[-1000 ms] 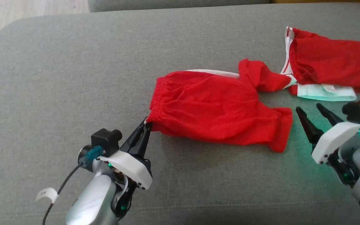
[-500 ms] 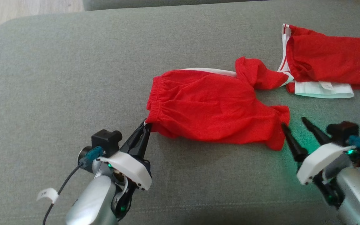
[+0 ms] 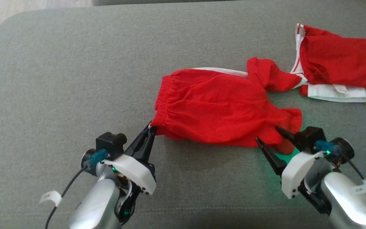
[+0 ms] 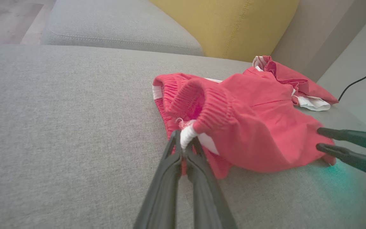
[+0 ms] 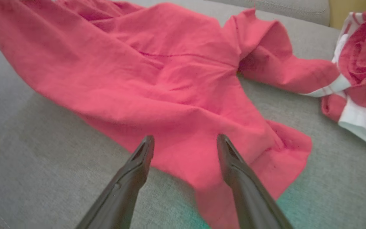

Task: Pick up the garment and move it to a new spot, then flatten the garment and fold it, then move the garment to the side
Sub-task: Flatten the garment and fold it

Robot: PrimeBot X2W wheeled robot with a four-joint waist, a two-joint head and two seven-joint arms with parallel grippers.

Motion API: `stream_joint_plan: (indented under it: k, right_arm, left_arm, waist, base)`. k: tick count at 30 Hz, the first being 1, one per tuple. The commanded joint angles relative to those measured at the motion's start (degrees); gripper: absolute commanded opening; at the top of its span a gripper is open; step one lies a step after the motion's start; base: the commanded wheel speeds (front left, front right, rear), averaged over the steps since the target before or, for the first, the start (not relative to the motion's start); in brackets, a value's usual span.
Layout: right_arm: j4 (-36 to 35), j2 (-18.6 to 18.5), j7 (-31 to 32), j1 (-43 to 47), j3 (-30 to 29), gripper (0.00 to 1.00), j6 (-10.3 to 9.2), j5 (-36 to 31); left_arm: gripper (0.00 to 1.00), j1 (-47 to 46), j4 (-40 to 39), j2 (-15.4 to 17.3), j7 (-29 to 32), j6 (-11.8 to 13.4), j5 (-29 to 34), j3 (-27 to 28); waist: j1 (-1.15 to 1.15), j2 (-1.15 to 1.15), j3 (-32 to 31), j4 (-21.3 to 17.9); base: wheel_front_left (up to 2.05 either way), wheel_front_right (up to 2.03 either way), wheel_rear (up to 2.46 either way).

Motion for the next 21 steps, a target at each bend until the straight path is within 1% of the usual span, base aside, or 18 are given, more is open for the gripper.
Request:
stream_joint_plan:
  k: [1,4,6,9,10,11,16,21]
  right_arm:
    - [-0.1,-1.3,0.8,-0.4,0.1,1.0,0.37,-2.6]
    - [1.2,-1.1,1.4,-0.8,-0.3,1.0,0.37,-4.7]
    - [2.4,-0.9,1.5,-1.4,-1.0,1.0,0.37,-7.3]
    - [4.1,0.2,1.5,-1.7,-2.5,1.0,0.37,-9.4]
    - [4.6,0.6,1.8,-1.7,-2.6,0.87,0.37,-9.7]
    - [5.0,0.9,1.8,-1.8,-2.6,0.0,0.37,-10.0]
    - [6.1,1.5,1.2,-2.9,-2.9,0.0,0.37,-10.7]
    - [4.3,1.5,-1.4,-5.0,-5.2,0.0,0.37,-11.0]
  left_arm:
    - [0.0,-2.5,-1.4,0.6,-0.5,0.0,-0.1,1.6]
    - [0.0,-2.6,-1.4,0.6,-0.5,0.0,-0.1,1.5]
    - [0.0,-2.7,-1.4,0.6,-0.5,0.0,-0.2,1.6]
    - [0.0,-2.8,-1.4,0.5,-0.5,0.0,-0.1,1.6]
    - [0.0,-2.8,-1.4,0.5,-0.5,0.0,-0.1,1.6]
    - [0.0,-2.8,-1.4,0.5,-0.5,0.0,-0.1,1.7]
    - [0.0,-2.8,-1.4,0.5,-0.5,0.0,-0.1,1.8]
    - [0.0,-2.5,-1.8,0.3,-0.5,0.0,-0.1,2.3]
  waist:
    - [0.0,0.0,0.2,0.5]
    - [0.0,0.0,0.3,0.8]
    - [0.0,0.0,0.4,1.0]
    - [0.0,0.0,0.5,1.2]
    - [0.0,0.0,0.5,1.1]
    - [0.0,0.0,0.6,1.1]
    - [0.0,0.0,0.4,0.8]
    - [0.0,0.0,-0.7,0.5]
  base:
    - [0.0,0.0,0.0]
    - [0.0,0.0,0.0]
    - [0.0,0.0,0.0]
    - [0.0,0.0,0.0]
    - [0.0,0.0,0.0]
    - [0.0,0.0,0.0]
    - [0.0,0.0,0.0]
    - [0.0,0.0,0.0]
